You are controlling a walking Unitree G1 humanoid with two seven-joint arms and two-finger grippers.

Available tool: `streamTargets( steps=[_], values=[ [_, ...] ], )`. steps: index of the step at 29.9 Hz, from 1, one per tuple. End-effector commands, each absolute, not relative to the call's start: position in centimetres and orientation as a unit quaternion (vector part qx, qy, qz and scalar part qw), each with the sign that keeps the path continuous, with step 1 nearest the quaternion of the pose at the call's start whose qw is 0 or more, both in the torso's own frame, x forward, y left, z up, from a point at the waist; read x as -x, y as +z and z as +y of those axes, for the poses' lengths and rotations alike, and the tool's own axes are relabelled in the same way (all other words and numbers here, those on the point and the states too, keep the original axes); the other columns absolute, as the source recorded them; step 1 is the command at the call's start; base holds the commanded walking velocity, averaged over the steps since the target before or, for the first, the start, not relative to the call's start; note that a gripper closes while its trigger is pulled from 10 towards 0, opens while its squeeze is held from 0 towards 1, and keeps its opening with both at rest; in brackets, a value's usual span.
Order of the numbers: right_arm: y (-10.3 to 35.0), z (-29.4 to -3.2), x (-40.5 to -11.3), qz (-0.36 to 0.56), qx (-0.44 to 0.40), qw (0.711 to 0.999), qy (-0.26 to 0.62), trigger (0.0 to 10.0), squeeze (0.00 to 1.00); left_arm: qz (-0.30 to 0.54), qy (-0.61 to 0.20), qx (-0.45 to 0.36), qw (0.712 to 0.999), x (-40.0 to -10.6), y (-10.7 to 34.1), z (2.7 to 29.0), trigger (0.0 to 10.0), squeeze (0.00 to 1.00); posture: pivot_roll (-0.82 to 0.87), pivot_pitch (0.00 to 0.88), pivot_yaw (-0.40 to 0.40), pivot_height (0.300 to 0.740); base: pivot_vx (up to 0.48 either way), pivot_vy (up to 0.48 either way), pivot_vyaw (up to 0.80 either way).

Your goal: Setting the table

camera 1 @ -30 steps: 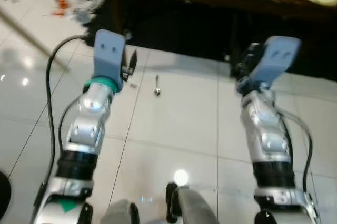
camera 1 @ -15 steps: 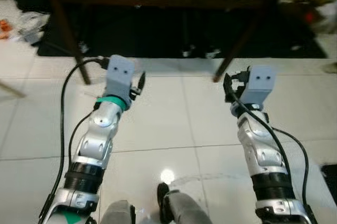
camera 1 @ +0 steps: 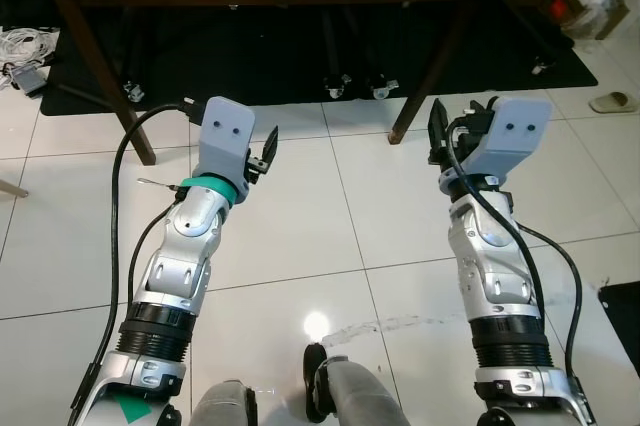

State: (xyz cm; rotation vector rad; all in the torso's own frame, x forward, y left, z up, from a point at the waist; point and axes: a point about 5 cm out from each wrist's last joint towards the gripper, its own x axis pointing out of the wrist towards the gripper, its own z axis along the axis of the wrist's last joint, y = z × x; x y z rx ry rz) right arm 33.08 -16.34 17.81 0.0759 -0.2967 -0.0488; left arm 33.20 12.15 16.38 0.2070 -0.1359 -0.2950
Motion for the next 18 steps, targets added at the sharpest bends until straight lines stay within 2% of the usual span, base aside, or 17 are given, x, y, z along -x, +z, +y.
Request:
streamTargets(
  steps=[1, 8, 13, 18],
  values=[
    [17.4, -16.8, -33.2, -0.145, -0.046, 0.988, -0.035, 10.0, 0.00, -0.060, -0.178, -0.117, 0.975, -32.6, 15.5, 11.3, 10.0, 0.00, 0.19, 0.120, -0.019, 0.740, 0.000, 0.000, 0.00],
    [17.2, -16.4, -33.5, -0.140, -0.050, 0.989, -0.023, 10.0, 0.00, -0.056, -0.202, -0.156, 0.965, -31.8, 14.3, 10.5, 10.0, 0.00, 0.22, 0.125, -0.049, 0.740, 0.000, 0.000, 0.00],
    [17.7, -15.9, -34.1, -0.141, -0.051, 0.989, -0.006, 10.0, 0.00, -0.040, -0.250, -0.169, 0.953, -30.2, 12.8, 10.2, 10.0, 0.00, 0.24, 0.141, -0.075, 0.740, 0.000, 0.000, 0.00],
    [18.1, -15.7, -34.4, -0.142, -0.050, 0.989, 0.004, 10.0, 0.00, -0.036, -0.238, -0.178, 0.954, -29.5, 12.2, 10.9, 10.0, 0.00, 0.24, 0.139, -0.092, 0.740, 0.000, 0.000, 0.00]
  ],
)
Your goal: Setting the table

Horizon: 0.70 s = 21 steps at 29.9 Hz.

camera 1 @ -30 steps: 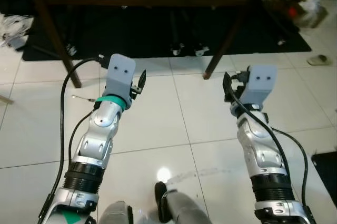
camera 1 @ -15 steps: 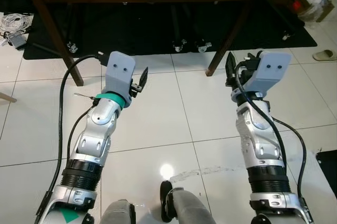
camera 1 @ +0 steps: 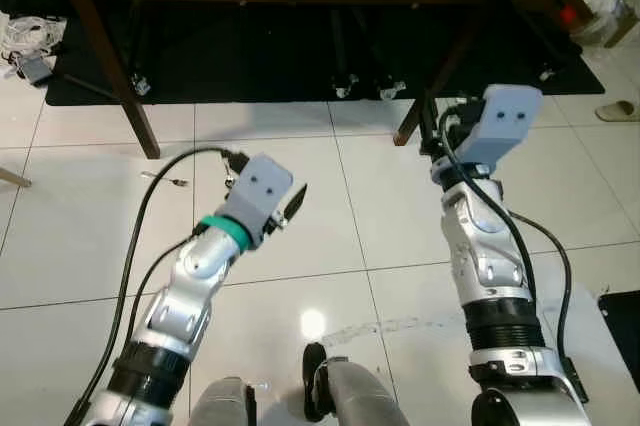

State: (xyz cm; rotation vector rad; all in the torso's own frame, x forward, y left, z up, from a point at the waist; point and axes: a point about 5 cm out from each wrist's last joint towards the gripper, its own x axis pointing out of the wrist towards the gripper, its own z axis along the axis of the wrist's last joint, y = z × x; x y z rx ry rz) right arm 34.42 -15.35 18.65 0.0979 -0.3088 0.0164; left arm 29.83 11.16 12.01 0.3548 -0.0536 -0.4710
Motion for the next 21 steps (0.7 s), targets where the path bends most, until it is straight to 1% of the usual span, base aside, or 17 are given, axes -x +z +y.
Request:
streamTargets(
  steps=[1, 3, 5, 6, 11, 16, 18, 20, 21],
  values=[
    [18.1, -15.7, -34.4, -0.142, -0.050, 0.989, 0.004, 10.0, 0.00, -0.036, -0.238, -0.178, 0.954, -29.5, 12.2, 10.9, 10.0, 0.00, 0.24, 0.139, -0.092, 0.740, 0.000, 0.000, 0.00],
    [18.4, -15.8, -34.6, -0.145, -0.050, 0.988, 0.005, 10.0, 0.00, -0.051, -0.254, -0.209, 0.943, -29.4, 12.4, 10.6, 10.0, 0.00, 0.23, 0.140, -0.098, 0.740, 0.000, 0.000, 0.00],
    [18.7, -16.0, -34.7, -0.150, -0.047, 0.988, 0.005, 10.0, 0.00, -0.095, -0.292, -0.252, 0.918, -29.0, 13.1, 9.7, 10.0, 0.00, 0.23, 0.134, -0.095, 0.740, 0.000, 0.000, 0.00],
    [18.7, -16.0, -34.7, -0.150, -0.047, 0.988, 0.005, 10.0, 0.00, -0.095, -0.292, -0.252, 0.918, -29.0, 13.1, 9.7, 10.0, 0.00, 0.23, 0.134, -0.095, 0.740, 0.000, 0.000, 0.00],
    [18.9, -16.6, -34.7, -0.157, -0.048, 0.986, -0.008, 10.0, 0.00, -0.151, -0.364, -0.319, 0.862, -28.4, 13.8, 8.2, 10.0, 0.00, 0.20, 0.122, -0.072, 0.740, 0.000, 0.000, 0.00],
    [18.9, -16.7, -34.6, -0.159, -0.050, 0.986, -0.012, 10.0, 0.00, -0.126, -0.375, -0.306, 0.866, -28.6, 13.3, 8.2, 10.0, 0.00, 0.20, 0.115, -0.066, 0.740, 0.000, 0.000, 0.00],
    [18.9, -16.7, -34.6, -0.161, -0.051, 0.986, -0.013, 10.0, 0.00, -0.105, -0.366, -0.283, 0.880, -29.1, 13.0, 8.5, 10.0, 0.00, 0.20, 0.111, -0.059, 0.740, 0.000, 0.000, 0.00],
    [18.9, -16.7, -34.6, -0.161, -0.051, 0.986, -0.013, 10.0, 0.00, -0.105, -0.366, -0.283, 0.880, -29.1, 13.0, 8.5, 10.0, 0.00, 0.20, 0.111, -0.059, 0.740, 0.000, 0.000, 0.00],
    [19.1, -16.7, -34.6, -0.163, -0.051, 0.985, -0.013, 10.0, 0.00, -0.105, -0.349, -0.258, 0.895, -29.5, 13.3, 8.6, 10.0, 0.00, 0.20, 0.109, -0.059, 0.740, 0.000, 0.000, 0.00]
  ],
)
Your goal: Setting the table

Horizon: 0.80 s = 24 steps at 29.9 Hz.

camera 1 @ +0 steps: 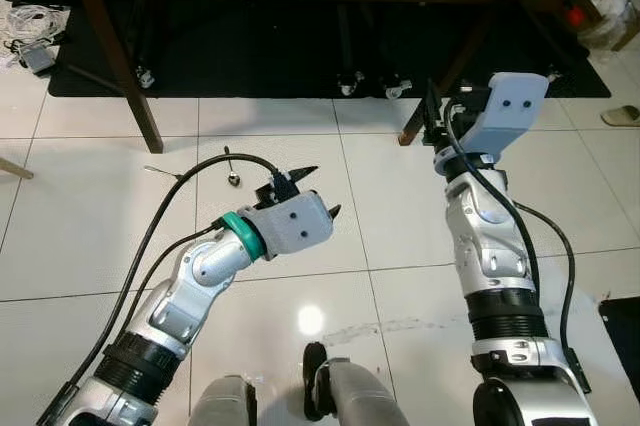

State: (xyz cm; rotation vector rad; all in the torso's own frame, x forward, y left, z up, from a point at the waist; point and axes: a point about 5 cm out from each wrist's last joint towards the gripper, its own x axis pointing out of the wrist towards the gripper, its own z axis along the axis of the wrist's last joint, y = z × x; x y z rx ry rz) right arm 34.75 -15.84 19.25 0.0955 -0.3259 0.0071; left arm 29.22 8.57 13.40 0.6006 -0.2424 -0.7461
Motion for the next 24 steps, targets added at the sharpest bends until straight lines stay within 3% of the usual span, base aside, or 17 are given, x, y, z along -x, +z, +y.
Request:
streamTargets(
  steps=[1, 4, 6, 14, 24],
  values=[
    [19.1, -16.7, -34.6, -0.163, -0.051, 0.985, -0.013, 10.0, 0.00, -0.105, -0.349, -0.258, 0.895, -29.5, 13.3, 8.6, 10.0, 0.00, 0.20, 0.109, -0.059, 0.740, 0.000, 0.000, 0.00],
    [19.2, -16.7, -34.7, -0.165, -0.051, 0.985, -0.013, 10.0, 0.00, -0.104, -0.331, -0.223, 0.911, -29.8, 13.8, 8.8, 10.0, 0.00, 0.21, 0.100, -0.050, 0.740, 0.000, 0.000, 0.00],
    [19.6, -16.2, -34.8, -0.174, -0.055, 0.983, -0.016, 10.0, 0.00, -0.092, -0.189, -0.059, 0.976, -32.5, 16.0, 11.3, 10.0, 0.00, 0.21, 0.080, -0.025, 0.740, 0.000, 0.000, 0.00],
    [19.6, -15.7, -34.8, -0.173, -0.063, 0.983, -0.016, 10.0, 0.00, -0.112, -0.149, -0.050, 0.981, -33.7, 17.5, 12.7, 10.0, 0.00, 0.22, 0.082, -0.015, 0.740, 0.000, 0.000, 0.00],
    [20.3, -14.5, -35.1, -0.154, -0.050, 0.987, -0.015, 10.0, 0.00, -0.098, -0.127, -0.028, 0.987, -34.8, 18.5, 11.9, 10.0, 0.00, 0.18, 0.089, -0.021, 0.740, 0.000, 0.000, 0.00]
  ],
)
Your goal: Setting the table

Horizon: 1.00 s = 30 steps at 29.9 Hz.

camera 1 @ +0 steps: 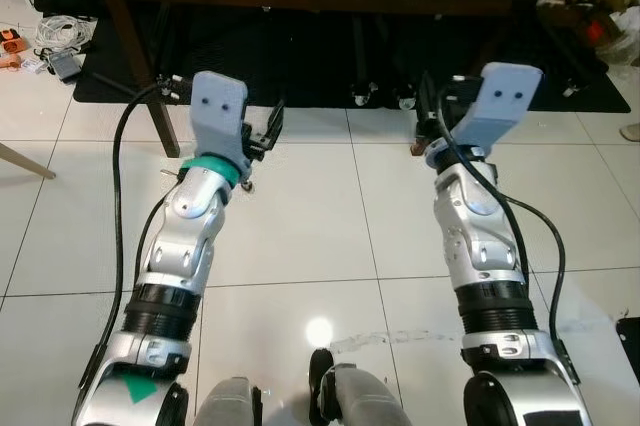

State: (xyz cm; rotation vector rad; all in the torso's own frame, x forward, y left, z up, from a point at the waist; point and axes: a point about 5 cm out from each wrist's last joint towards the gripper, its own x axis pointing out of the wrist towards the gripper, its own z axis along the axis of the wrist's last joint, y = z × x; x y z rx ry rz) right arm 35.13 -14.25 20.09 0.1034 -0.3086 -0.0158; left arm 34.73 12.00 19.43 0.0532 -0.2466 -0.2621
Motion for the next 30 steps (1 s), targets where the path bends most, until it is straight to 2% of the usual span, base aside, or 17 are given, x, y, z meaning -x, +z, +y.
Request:
streamTargets(
  steps=[1, 8, 17, 20, 24, 26, 28, 29, 30],
  values=[
    [20.5, -14.6, -35.1, -0.157, -0.050, 0.986, -0.019, 10.0, 0.00, -0.083, -0.112, -0.020, 0.990, -35.2, 18.3, 12.2, 10.0, 0.00, 0.17, 0.092, -0.023, 0.740, 0.000, 0.000, 0.00],
    [21.0, -15.5, -34.7, -0.172, -0.051, 0.983, -0.035, 10.0, 0.00, -0.064, -0.081, 0.005, 0.995, -36.2, 18.5, 13.2, 10.0, 0.00, 0.15, 0.101, -0.013, 0.740, 0.000, 0.000, 0.00],
    [21.5, -16.7, -34.2, -0.188, -0.044, 0.980, -0.054, 10.0, 0.00, -0.072, -0.090, 0.012, 0.993, -36.9, 20.0, 12.8, 10.0, 0.00, 0.14, 0.101, -0.003, 0.740, 0.000, 0.000, 0.00],
    [21.1, -17.1, -33.9, -0.182, -0.039, 0.980, -0.063, 10.0, 0.00, -0.029, -0.101, 0.088, 0.991, -36.6, 19.3, 12.3, 10.0, 0.00, 0.14, 0.095, 0.002, 0.740, 0.000, 0.000, 0.00],
    [20.9, -17.2, -33.8, -0.180, -0.041, 0.980, -0.068, 10.0, 0.00, 0.003, -0.096, 0.115, 0.989, -36.1, 18.7, 11.9, 10.0, 0.00, 0.14, 0.095, 0.007, 0.740, 0.000, 0.000, 0.00],
    [20.9, -17.4, -33.6, -0.180, -0.043, 0.980, -0.072, 10.0, 0.00, 0.025, -0.112, 0.162, 0.980, -35.6, 18.7, 11.2, 10.0, 0.00, 0.14, 0.095, 0.007, 0.740, 0.000, 0.000, 0.00],
    [20.9, -17.4, -33.6, -0.180, -0.043, 0.980, -0.072, 10.0, 0.00, 0.025, -0.112, 0.162, 0.980, -35.6, 18.7, 11.2, 10.0, 0.00, 0.14, 0.095, 0.007, 0.740, 0.000, 0.000, 0.00],
    [20.9, -17.4, -33.5, -0.180, -0.044, 0.980, -0.074, 10.0, 0.00, 0.046, -0.105, 0.203, 0.972, -35.5, 18.6, 11.1, 10.0, 0.00, 0.13, 0.091, 0.010, 0.740, 0.000, 0.000, 0.00],
    [20.9, -17.4, -33.5, -0.180, -0.044, 0.980, -0.074, 10.0, 0.00, 0.046, -0.105, 0.203, 0.972, -35.5, 18.6, 11.1, 10.0, 0.00, 0.13, 0.091, 0.010, 0.740, 0.000, 0.000, 0.00]
  ],
)
